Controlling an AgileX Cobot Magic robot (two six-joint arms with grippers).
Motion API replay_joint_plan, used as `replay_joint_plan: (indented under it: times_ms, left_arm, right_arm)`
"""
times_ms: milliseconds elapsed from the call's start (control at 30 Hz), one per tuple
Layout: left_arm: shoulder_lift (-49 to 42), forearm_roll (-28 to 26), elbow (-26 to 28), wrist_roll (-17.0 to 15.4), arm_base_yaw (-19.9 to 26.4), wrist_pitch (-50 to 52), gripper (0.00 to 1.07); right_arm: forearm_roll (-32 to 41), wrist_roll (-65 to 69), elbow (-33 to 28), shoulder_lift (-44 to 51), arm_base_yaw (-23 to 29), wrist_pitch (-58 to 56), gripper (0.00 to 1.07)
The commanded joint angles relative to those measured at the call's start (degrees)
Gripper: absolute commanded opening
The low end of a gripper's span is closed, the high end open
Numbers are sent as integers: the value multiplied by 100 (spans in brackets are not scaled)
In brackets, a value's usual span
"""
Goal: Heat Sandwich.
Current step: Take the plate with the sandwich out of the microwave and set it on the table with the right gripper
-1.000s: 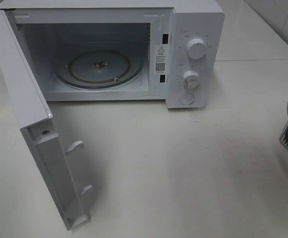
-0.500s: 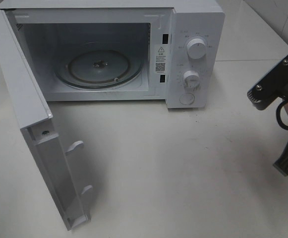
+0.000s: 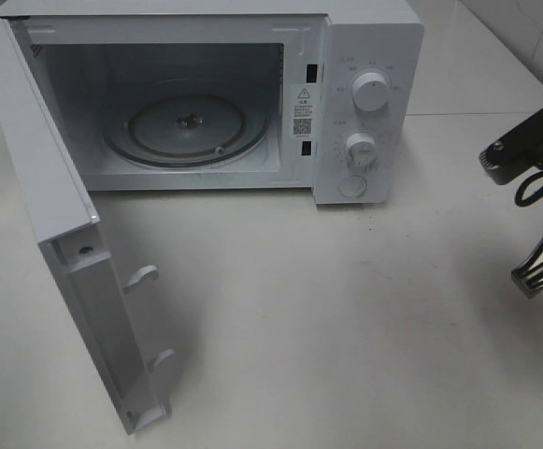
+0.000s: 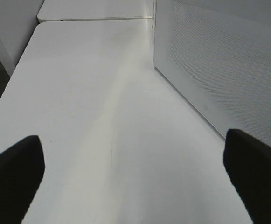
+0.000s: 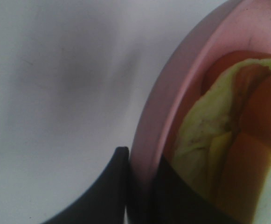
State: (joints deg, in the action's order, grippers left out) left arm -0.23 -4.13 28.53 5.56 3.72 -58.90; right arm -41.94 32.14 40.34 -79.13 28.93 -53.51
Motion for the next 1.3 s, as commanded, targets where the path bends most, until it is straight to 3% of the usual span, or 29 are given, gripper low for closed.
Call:
replay_joint_plan:
  times_ms: [33,600,867,1300]
  left_arm:
    - [-149,-46,-17,-11,17,-6,101]
    - [-149,-46,-17,-11,17,-6,101]
    - [-149,-46,-17,-11,17,-6,101]
    - [-149,-46,-17,-11,17,-6,101]
  right_arm:
    - [-401,166,46,-29,-332,-6,1]
    - [-877,418,40,-160,-1369,504,2]
    - [-945,619,40,-590,-1427,625,1]
    - [-1644,1513,40,-1427,-1427,940,1]
